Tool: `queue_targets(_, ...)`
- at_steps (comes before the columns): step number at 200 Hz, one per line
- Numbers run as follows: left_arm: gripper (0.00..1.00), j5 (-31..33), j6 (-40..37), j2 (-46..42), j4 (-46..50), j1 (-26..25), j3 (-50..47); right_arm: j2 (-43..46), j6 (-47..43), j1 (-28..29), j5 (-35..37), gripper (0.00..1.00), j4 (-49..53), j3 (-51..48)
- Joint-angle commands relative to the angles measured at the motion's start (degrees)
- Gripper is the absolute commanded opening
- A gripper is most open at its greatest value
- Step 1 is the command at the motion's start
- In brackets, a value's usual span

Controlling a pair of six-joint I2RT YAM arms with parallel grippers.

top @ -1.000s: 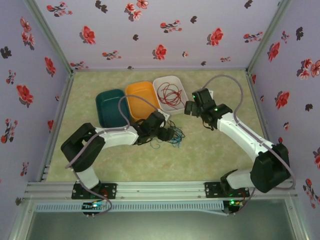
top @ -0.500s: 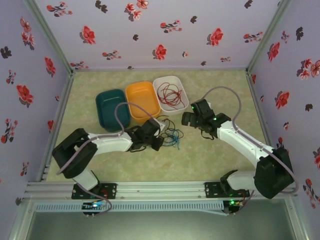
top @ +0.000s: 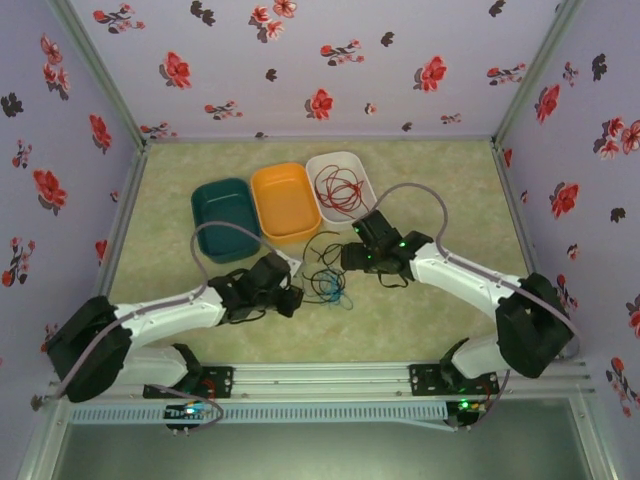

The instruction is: Untangle the cables

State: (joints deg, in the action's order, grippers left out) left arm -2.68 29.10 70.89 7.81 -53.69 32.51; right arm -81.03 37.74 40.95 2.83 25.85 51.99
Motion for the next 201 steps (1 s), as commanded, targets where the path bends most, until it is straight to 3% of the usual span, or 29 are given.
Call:
queue_targets(1,0.04,2.5,1.8,-3.8,4.9,0.1,-1.2,-2.3,3.6,0.2,-1.5,0.64,-3.9,1.4)
queue_targets(51,0.08,4.2,1.8,-8.3,7.8,0.6,-0.9,-10.5,10.8,0.4,-3.9,0.53,-10.1,3.5)
queue_targets(83,0.19,5.5,1.8,-10.0,8.7,0.8,-0.6,-14.4,13.9,0.8,-6.8,0.49,-14.6,3.4)
queue_targets(96,0.28,6.2,1.9,-10.5,8.7,0.9,-0.3,-15.4,14.1,0.9,-6.7,0.46,-14.9,3.7)
queue_targets(124,0.58,9.0,2.3,-11.6,7.7,1.1,0.7,-15.9,13.3,0.9,-4.6,0.36,-14.4,4.1)
queue_targets(154,0.99,14.4,3.6,-11.3,2.7,1.8,1.1,-15.2,12.2,0.9,-2.9,0.19,-13.8,4.3)
queue_targets(186,1.00,16.8,3.4,-6.4,-6.8,3.0,2.6,-12.3,10.8,1.3,-1.8,0.01,-13.0,4.1)
queue_targets(201,1.00,18.9,3.2,-2.4,-7.8,3.1,5.6,-10.0,10.0,1.7,-0.4,0.00,-11.8,3.9)
